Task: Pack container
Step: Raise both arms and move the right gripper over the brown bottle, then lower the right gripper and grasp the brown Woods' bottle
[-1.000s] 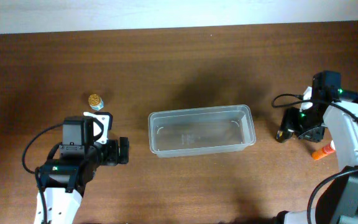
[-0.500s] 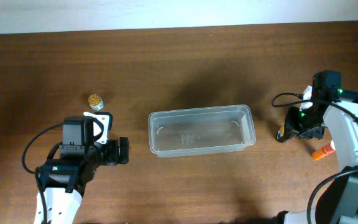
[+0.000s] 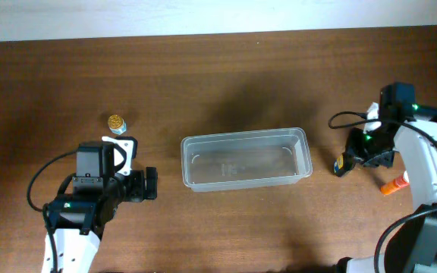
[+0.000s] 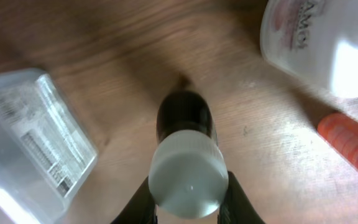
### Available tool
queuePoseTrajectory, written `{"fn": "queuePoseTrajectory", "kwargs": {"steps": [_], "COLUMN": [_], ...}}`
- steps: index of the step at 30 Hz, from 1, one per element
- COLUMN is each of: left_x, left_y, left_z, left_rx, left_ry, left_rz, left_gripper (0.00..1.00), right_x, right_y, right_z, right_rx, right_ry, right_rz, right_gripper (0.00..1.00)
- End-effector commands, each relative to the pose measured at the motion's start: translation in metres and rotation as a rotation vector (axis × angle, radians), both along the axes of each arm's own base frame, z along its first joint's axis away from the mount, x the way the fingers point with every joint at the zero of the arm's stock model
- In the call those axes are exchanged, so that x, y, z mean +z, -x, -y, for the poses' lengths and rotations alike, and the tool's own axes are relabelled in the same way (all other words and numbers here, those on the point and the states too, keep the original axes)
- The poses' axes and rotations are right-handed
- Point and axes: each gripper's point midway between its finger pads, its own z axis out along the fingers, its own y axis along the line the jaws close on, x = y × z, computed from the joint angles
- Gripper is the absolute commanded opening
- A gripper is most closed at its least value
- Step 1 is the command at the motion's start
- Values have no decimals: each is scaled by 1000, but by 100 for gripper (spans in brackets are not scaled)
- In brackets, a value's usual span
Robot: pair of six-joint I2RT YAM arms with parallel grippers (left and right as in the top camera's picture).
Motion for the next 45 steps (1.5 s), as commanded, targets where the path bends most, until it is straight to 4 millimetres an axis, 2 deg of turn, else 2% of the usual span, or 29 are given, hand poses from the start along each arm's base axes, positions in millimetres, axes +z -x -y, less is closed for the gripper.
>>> {"fn": "queuePoseTrajectory", "kwargs": {"steps": [1,5,9,12,16,22,40,45], "left_x": [8,8,8,8,8,9,9,9], "left_y": [-5,-5,-4,-5,-5,-5,-5,-5], "left_z": [1,1,2,1,1,1,1,1], "left_rx": [3,3,3,4,4,4,3,3], "left_ry": [20,20,20,19,20,20,20,20], "left_rz": [20,20,19,21,22,24,24,24], "left_gripper": [99,99,99,99,99,99,99,100], "right_x": [48,96,132,140,133,127,128,136], "right_y": [-18,-19,-16,-12,-8,-13,-17,-37], "right_z": [-20,-48,-80,-103,-124,-116,-109,-94], "right_rx": [78,169,270,346,389,361,353,341], "right_ry": [6,19,22,11,-5,63,108,185], "right_rz": [133,240,352,383,357,334,348,419], "right_gripper": [4,4,4,4,4,4,7,44]}}
